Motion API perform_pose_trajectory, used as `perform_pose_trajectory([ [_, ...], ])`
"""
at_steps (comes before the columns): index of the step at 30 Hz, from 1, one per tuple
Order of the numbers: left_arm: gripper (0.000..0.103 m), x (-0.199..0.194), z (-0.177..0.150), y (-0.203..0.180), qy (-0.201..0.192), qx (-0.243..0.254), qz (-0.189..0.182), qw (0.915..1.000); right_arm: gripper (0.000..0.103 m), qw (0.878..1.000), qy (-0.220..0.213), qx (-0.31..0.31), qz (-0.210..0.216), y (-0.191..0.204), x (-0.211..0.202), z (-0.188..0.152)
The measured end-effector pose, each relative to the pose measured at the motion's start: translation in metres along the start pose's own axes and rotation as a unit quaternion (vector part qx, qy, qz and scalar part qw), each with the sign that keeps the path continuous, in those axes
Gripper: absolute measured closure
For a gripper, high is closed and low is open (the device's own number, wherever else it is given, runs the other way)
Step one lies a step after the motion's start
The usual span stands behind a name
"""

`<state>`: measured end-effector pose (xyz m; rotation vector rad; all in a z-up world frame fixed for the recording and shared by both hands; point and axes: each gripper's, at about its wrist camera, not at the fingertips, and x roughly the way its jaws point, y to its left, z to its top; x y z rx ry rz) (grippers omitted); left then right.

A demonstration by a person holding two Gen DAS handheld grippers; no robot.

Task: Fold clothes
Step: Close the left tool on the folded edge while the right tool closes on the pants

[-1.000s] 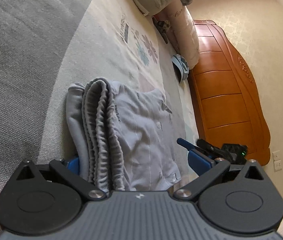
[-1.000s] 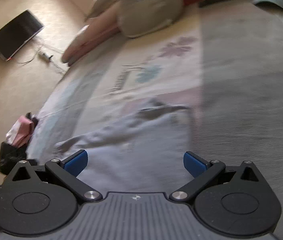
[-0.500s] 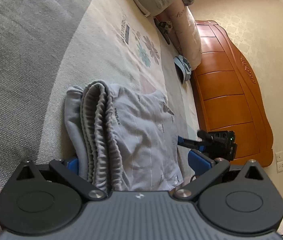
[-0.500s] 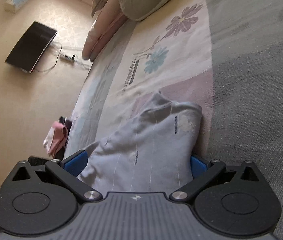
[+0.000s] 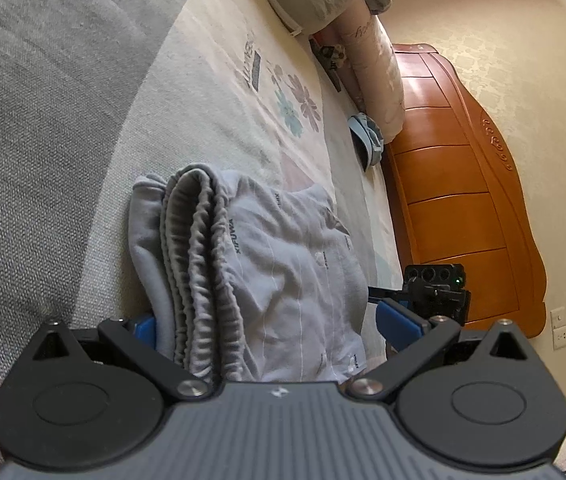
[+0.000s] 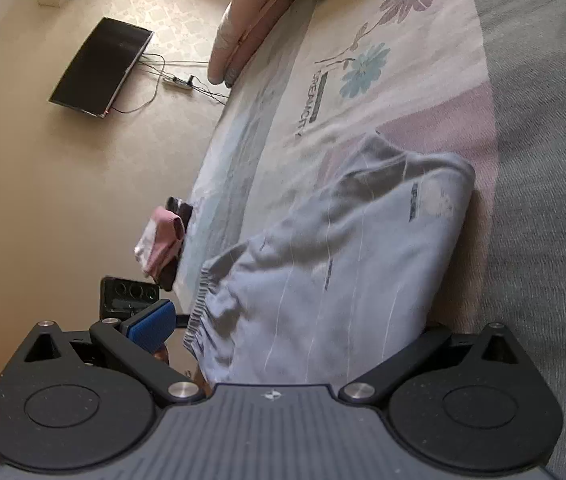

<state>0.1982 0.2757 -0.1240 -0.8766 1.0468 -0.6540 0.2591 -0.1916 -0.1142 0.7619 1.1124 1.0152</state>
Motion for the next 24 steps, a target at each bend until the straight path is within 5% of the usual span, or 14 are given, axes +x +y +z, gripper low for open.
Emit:
perform_pose_trajectory([
  [5, 0.001, 0.001, 0.006, -0.002, 0.002, -0.005, 0.004, 1.0, 0.0, 0.999, -0.017, -0.018, 0.028, -0.007, -0.008, -0.007],
  [24, 0.001, 0.014, 0.015, -0.008, 0.023, 0.002, 0.005, 0.9997, 0.0, 0.998, -0.023, -0.055, 0.012, 0.0, -0.007, -0.014],
])
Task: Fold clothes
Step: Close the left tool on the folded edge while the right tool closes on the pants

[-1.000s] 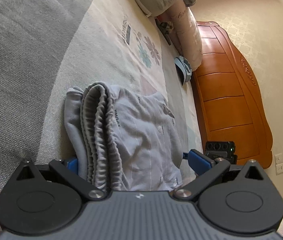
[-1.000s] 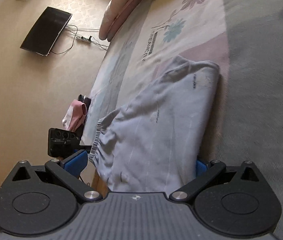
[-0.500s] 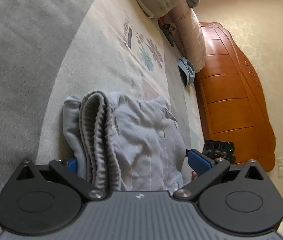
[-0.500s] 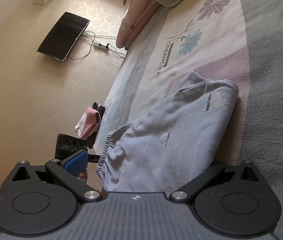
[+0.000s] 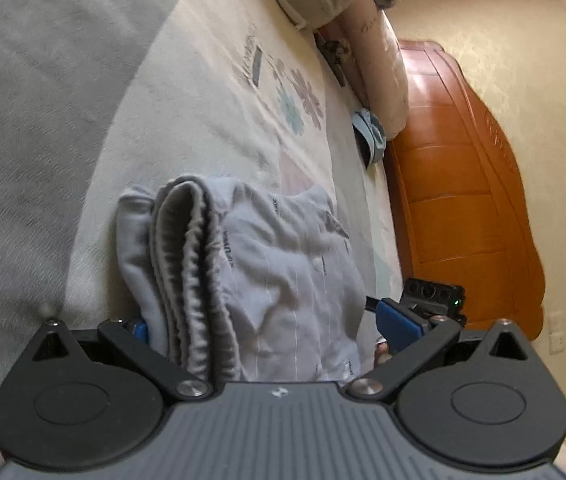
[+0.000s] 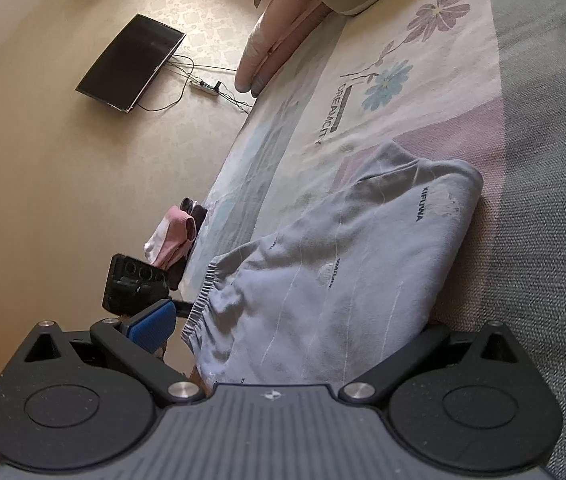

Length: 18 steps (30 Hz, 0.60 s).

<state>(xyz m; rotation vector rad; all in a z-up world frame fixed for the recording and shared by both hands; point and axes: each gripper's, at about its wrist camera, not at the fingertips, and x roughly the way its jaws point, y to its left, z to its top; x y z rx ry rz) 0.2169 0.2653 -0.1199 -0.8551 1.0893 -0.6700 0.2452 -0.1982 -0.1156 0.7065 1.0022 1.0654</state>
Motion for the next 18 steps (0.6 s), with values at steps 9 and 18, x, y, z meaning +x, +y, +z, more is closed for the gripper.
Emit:
perform_pose_trajectory([
  [9, 0.023, -0.004, -0.009, -0.013, 0.003, 0.069, 0.055, 0.9961, 0.044, 0.999, -0.022, 0.007, -0.024, -0.016, -0.014, -0.006],
  [18, 0.077, -0.012, -0.007, -0.005, -0.006, 0.036, 0.123, 0.9917, 0.056, 0.998, -0.015, -0.002, -0.063, -0.012, -0.008, -0.008],
])
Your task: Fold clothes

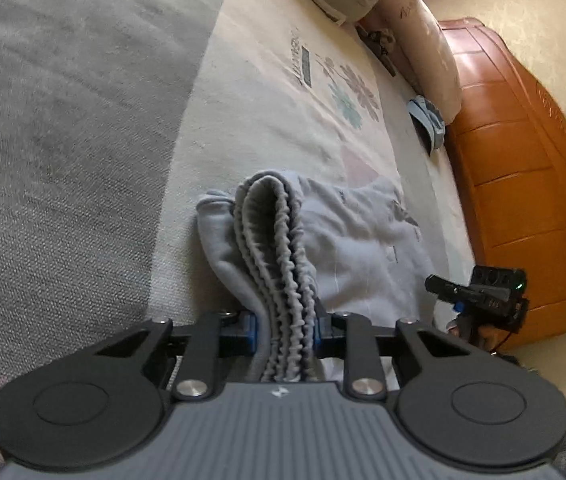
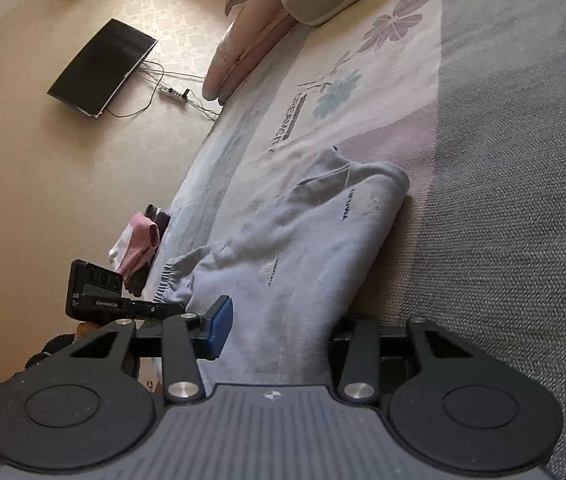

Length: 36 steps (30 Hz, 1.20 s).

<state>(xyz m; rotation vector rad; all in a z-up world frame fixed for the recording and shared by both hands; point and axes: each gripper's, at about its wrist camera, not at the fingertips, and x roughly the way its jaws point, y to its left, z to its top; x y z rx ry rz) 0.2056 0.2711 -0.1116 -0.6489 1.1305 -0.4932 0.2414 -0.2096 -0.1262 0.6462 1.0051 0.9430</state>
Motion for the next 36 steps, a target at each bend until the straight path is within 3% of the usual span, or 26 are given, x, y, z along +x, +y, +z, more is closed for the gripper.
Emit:
perform_pose_trajectory([
  [2, 0.077, 0.0, -0.001, -0.001, -0.001, 0.001, 0.003, 1.0, 0.066, 1.0, 0.0, -0.003, -0.013, 0.003, 0.001, -0.001],
  [3, 0.077, -0.001, -0.001, -0.001, -0.001, 0.0, 0.002, 1.0, 0.077, 0.999, 0.0, -0.006, -0.031, 0.005, 0.002, -0.001],
  [4, 0.077, -0.001, -0.001, -0.001, -0.002, -0.001, 0.002, 1.0, 0.099, 0.999, 0.0, 0.006, -0.036, 0.002, 0.002, -0.001],
  [13, 0.076, -0.002, -0.004, 0.002, -0.009, -0.01, -0.001, 0.9999, 0.098, 0.997, -0.012, 0.059, -0.057, -0.006, 0.005, -0.003],
  [25, 0.081, -0.006, -0.009, -0.029, -0.04, 0.032, 0.054, 0.9972, 0.095, 0.993, -0.051, 0.028, -0.102, 0.022, 0.001, -0.013],
  [36, 0.081, -0.021, -0.001, -0.084, -0.061, 0.09, 0.056, 0.9925, 0.095, 0.993, -0.079, -0.015, -0.086, 0.049, -0.028, -0.015],
])
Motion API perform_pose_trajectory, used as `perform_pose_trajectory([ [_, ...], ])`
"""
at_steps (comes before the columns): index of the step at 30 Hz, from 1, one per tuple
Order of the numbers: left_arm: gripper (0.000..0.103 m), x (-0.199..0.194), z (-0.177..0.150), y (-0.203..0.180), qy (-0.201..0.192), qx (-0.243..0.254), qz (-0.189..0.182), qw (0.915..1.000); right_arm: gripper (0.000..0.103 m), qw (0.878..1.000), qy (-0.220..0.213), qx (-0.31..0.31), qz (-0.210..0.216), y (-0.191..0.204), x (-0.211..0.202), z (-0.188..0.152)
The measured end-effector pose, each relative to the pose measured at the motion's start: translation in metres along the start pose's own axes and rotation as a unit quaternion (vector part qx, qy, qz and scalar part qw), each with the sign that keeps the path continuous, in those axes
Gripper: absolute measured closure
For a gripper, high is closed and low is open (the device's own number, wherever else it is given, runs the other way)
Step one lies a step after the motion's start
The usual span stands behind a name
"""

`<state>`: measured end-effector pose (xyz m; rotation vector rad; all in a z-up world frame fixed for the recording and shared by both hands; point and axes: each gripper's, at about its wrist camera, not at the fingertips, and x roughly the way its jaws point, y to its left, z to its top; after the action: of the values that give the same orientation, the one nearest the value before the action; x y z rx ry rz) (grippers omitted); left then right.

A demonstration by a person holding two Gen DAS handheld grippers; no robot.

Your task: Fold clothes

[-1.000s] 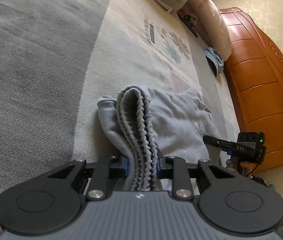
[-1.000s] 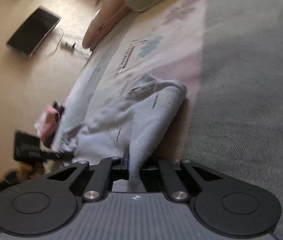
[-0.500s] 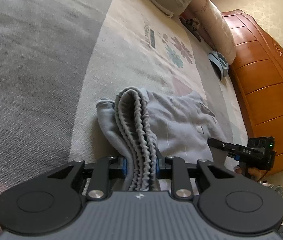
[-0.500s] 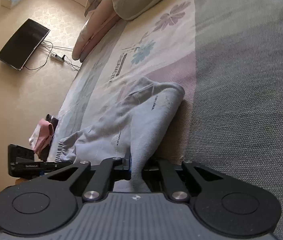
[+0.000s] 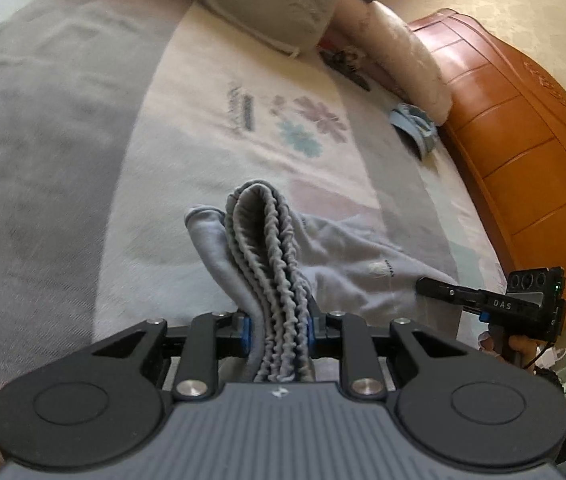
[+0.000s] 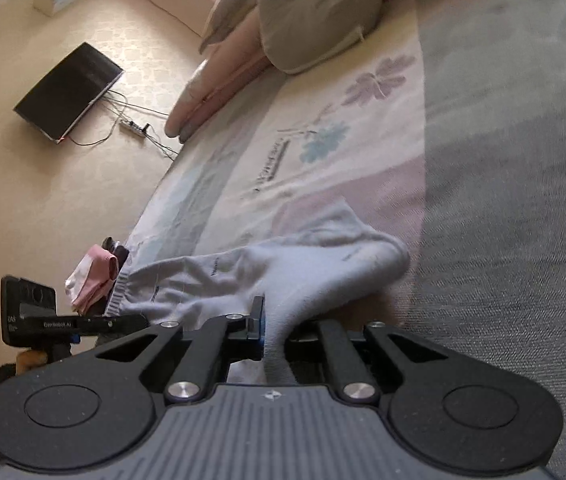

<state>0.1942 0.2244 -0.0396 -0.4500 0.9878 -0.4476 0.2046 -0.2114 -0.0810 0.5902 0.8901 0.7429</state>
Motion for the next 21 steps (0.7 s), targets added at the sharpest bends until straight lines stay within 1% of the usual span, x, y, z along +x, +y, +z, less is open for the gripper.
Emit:
perform_pose_trajectory([
  [5, 0.082, 0.002, 0.013, -0.037, -0.001, 0.038, 0.001, 0.9993, 0.095, 0.999, -0.034, -0.005, 0.008, 0.003, -0.028, 0.004],
  [10, 0.082, 0.018, 0.03, -0.083, 0.004, 0.079, -0.007, 0.9969, 0.095, 0.997, -0.08, -0.005, 0.002, -0.005, -0.072, 0.008],
  [16, 0.082, 0.065, 0.05, -0.16, 0.028, 0.137, -0.013, 0.99, 0.095, 0.989, -0.144, -0.004, -0.023, -0.03, -0.145, 0.002],
  [21, 0.082, 0.123, 0.065, -0.236, 0.054, 0.185, -0.028, 0.9808, 0.095, 0.979, -0.199, 0.007, -0.054, -0.059, -0.21, -0.005],
])
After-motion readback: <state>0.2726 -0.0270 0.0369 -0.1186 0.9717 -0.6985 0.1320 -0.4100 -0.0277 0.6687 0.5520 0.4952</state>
